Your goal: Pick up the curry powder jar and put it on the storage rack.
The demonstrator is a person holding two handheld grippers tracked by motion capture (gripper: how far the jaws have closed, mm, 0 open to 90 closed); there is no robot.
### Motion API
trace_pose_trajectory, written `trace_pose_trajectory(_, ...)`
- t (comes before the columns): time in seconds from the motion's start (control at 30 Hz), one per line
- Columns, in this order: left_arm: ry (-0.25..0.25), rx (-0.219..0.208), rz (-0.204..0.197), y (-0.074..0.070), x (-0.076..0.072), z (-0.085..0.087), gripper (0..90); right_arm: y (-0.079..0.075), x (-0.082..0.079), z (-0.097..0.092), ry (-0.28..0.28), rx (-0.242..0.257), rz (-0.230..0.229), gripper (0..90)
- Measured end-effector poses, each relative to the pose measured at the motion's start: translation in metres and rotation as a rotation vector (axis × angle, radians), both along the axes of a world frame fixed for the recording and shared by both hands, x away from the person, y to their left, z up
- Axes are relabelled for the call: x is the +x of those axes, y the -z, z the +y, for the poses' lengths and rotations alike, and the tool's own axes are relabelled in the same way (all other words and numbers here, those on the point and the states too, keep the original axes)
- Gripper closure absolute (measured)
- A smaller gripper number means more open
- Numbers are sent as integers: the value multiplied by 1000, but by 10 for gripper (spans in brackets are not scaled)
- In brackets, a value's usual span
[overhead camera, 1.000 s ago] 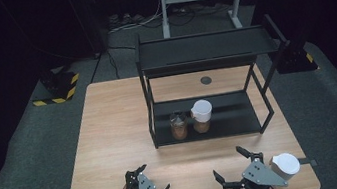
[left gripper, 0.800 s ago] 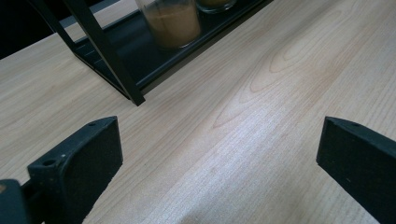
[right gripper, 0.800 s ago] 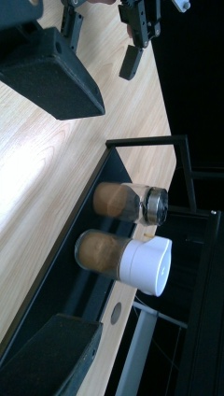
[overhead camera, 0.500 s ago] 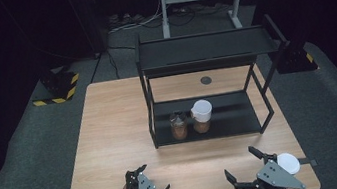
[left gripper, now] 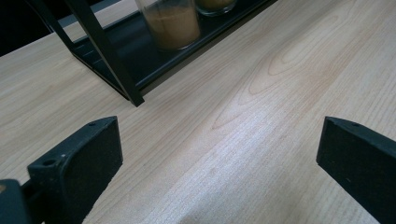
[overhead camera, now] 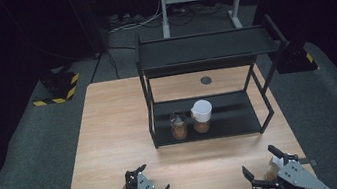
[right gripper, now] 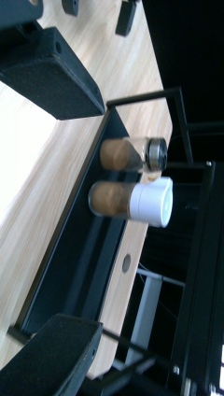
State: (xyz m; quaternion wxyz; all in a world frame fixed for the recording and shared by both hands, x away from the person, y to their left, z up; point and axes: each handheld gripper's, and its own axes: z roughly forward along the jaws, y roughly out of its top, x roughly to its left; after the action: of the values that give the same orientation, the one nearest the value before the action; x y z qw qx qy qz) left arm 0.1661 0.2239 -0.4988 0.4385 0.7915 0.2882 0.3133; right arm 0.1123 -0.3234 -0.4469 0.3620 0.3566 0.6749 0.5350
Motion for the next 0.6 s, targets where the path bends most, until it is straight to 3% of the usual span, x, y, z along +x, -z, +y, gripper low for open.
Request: trace_pose_trajectory(0.6, -1, -2, 0, 0, 0, 0, 6, 3, -18, -38, 119, 43, -4, 0)
